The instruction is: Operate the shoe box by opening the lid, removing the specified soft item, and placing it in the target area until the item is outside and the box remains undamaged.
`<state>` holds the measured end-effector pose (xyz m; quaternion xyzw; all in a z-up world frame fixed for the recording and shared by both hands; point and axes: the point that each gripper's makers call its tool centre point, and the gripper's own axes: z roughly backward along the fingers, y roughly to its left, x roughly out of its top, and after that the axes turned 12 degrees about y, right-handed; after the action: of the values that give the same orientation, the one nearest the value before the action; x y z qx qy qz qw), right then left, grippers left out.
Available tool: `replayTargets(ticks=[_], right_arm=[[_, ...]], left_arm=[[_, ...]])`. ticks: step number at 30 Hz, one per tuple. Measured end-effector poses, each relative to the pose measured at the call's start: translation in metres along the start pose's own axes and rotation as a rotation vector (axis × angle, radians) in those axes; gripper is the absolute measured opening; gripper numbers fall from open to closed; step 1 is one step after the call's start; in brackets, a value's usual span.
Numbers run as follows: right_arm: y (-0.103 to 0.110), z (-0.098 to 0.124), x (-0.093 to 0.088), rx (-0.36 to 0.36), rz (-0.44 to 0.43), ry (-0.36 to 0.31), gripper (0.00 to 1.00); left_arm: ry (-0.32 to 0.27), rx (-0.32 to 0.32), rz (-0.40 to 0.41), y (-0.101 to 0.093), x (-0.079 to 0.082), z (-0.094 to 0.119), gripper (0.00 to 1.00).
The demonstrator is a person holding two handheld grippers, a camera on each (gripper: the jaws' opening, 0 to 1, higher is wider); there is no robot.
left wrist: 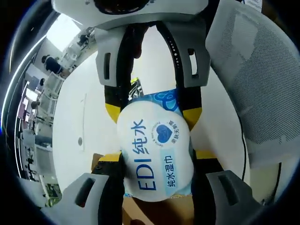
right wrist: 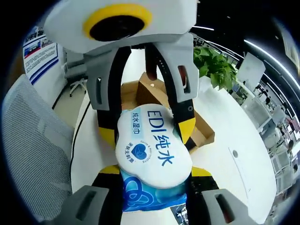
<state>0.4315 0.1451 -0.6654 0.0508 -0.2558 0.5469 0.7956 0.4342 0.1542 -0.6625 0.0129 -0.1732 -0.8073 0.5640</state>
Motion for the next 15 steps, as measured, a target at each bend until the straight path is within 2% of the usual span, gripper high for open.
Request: replayTargets(ticks=[6, 15], right_arm=[[-0.010, 0.010, -0.025, -0.013, -0.035, 0.003, 0.49], [-0.026, 0.022, -0.057, -0.035, -0.083, 0.008, 0.49]], left_arm=[[-0.007, -0.008, -0.040, 0.005, 0.029, -0.004, 0.57], [-0.007, -0.018, -0.097, 0.016, 0.062, -0.013, 0.56]])
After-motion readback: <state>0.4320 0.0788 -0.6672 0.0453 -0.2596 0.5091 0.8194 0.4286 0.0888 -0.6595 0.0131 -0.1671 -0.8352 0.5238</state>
